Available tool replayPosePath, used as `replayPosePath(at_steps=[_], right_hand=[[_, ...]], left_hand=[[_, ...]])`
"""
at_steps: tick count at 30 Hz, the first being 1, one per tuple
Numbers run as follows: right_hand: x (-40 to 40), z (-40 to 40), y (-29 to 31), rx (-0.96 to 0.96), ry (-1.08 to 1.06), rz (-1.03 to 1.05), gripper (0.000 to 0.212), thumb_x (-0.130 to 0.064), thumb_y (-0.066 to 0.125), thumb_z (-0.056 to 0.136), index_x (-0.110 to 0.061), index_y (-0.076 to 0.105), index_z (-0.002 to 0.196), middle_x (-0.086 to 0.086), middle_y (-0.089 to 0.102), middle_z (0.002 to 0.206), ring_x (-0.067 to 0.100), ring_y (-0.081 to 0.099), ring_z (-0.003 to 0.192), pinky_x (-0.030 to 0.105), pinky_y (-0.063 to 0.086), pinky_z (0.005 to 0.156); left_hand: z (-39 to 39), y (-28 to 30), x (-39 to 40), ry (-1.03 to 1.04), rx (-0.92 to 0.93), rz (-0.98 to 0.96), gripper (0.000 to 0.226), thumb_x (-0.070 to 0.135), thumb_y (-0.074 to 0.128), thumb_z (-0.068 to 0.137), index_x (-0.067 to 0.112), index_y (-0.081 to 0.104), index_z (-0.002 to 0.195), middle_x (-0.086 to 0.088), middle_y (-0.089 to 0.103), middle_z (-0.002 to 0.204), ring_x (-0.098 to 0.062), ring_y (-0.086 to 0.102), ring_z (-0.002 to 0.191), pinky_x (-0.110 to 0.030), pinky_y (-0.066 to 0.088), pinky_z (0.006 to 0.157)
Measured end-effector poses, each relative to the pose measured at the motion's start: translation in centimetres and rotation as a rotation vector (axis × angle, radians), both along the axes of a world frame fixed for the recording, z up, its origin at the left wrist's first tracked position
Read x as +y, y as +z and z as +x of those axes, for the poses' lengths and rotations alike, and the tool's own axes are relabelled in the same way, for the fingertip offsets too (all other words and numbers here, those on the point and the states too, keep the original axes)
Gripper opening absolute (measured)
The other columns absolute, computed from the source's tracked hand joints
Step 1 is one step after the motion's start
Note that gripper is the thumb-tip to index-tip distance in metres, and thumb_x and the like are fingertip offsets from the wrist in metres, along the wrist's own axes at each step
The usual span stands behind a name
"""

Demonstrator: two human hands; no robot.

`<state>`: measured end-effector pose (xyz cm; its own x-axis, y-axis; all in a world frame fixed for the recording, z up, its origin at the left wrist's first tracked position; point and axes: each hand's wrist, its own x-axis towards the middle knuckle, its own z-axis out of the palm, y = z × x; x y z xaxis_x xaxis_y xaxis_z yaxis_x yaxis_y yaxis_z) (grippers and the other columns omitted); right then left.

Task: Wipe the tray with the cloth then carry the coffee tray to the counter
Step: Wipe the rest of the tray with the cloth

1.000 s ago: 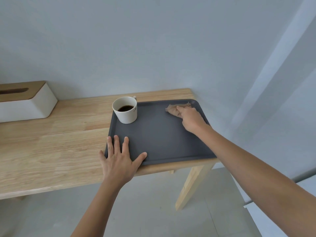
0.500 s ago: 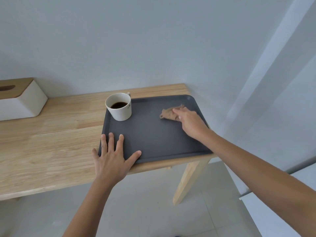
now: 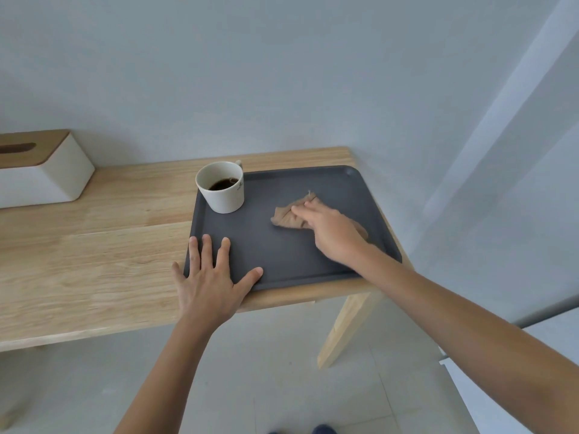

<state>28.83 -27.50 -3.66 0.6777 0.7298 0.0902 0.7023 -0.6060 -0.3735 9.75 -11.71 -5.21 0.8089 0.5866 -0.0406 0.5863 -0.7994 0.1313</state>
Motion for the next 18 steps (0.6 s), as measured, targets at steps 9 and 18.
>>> replayPosePath(at_steps=[9,18], right_hand=[[-5.3,-1.4,-0.2,0.028,0.102,0.051,0.05,-0.001,0.041,0.099,-0.027,0.046,0.141,0.0,0.042,0.151,0.017,0.034,0.143,0.038,0.035,0.115],[1.4,6.9,1.2,-0.011,-0.259,-0.026,0.057,0.006,0.041,0.09,-0.015,0.041,0.143,0.013,0.041,0.148,0.033,0.039,0.136,0.04,0.038,0.103]], left_hand=[[-0.1,0.4,0.1,-0.013,0.016,-0.012,0.091,0.081,0.016,0.077,0.028,0.008,0.151,-0.005,-0.002,0.162,-0.023,-0.014,0.147,-0.057,0.008,0.114],[-0.1,0.4,0.2,-0.016,0.025,-0.032,0.092,0.082,0.017,0.077,0.029,0.006,0.151,-0.004,-0.004,0.162,-0.023,-0.016,0.147,-0.057,0.005,0.115]])
